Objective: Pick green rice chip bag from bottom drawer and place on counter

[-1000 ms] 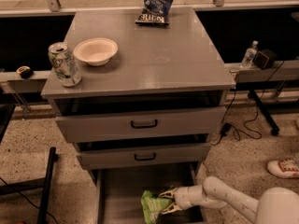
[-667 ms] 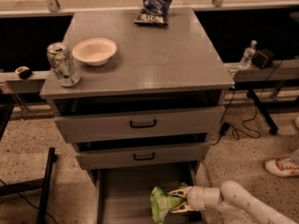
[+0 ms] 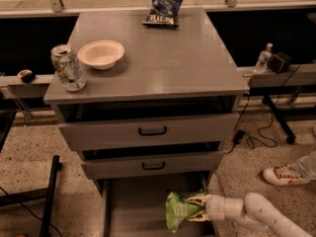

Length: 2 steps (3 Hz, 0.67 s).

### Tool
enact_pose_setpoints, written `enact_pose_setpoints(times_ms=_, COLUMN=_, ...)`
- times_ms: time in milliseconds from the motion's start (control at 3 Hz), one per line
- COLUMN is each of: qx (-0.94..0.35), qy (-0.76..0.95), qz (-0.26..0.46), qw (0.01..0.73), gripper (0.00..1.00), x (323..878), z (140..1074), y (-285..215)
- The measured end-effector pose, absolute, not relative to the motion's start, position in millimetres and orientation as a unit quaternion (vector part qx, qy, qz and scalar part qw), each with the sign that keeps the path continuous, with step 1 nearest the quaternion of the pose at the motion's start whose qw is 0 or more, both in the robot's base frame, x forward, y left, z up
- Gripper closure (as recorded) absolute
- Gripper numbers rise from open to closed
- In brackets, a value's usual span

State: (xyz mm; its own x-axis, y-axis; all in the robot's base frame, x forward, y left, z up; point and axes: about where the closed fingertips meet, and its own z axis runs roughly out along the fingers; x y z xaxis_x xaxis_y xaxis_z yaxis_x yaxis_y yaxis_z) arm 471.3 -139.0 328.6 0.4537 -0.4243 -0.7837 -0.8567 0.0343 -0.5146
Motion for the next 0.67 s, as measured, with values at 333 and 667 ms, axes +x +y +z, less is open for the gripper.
enact_pose_setpoints(times_ms=333, qx=-0.657, qy=0.471, qz=0.17, qw=0.564, gripper=1.0, x=462.2, z=407.0, y=-195.4)
enact_pose_setpoints(times_ms=667, qx=-0.657, qy=0.471, qz=0.174, qw=0.562, gripper=1.0, x=463.3, z=401.6, y=-188.9)
